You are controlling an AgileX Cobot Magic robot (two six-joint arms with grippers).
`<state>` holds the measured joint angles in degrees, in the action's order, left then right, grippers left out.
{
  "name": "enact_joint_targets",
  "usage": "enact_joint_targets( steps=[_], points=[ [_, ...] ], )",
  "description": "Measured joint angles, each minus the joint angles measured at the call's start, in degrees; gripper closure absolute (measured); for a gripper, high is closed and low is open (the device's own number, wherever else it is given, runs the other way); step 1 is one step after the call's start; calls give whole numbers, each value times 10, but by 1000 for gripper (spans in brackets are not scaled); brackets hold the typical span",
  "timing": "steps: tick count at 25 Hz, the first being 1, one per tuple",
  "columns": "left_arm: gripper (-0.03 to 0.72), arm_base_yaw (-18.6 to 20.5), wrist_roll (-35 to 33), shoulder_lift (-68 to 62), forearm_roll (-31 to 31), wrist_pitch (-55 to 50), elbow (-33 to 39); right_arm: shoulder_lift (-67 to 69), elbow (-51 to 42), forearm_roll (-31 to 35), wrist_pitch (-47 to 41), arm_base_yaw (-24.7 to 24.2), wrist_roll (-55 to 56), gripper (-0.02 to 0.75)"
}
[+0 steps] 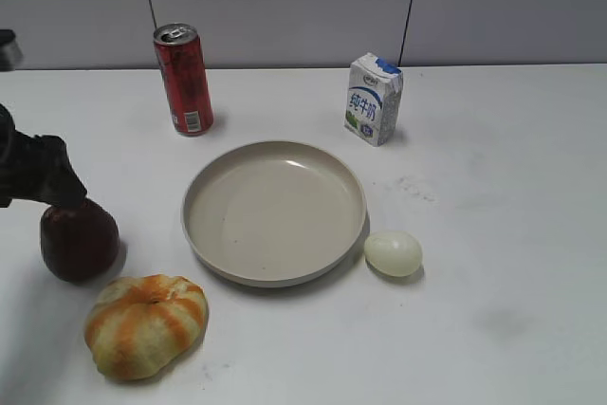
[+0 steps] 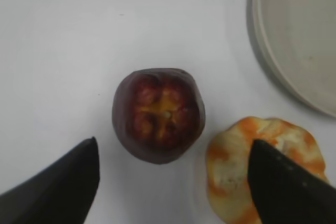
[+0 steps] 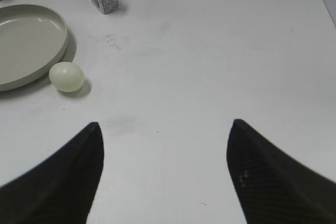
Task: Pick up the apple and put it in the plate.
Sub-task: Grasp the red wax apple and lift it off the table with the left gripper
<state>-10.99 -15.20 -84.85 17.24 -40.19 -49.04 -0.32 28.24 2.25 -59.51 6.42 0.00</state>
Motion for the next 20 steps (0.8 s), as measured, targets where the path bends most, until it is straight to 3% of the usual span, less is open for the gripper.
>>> enact_joint_targets(
  steps=[7, 13, 16, 20],
  points=[
    [29, -2, 0, -87, -3, 64, -1, 0, 0, 0, 0, 0, 0, 153],
    [132, -2, 0, -112, -2, 64, -3, 0, 0, 0, 0, 0, 0, 153],
    [132, -2, 0, -112, -2, 35, -15, 0, 0, 0, 0, 0, 0, 153],
    [132, -5, 0, -110, 6, -58, -81, 0, 0, 0, 0, 0, 0, 153]
  ],
)
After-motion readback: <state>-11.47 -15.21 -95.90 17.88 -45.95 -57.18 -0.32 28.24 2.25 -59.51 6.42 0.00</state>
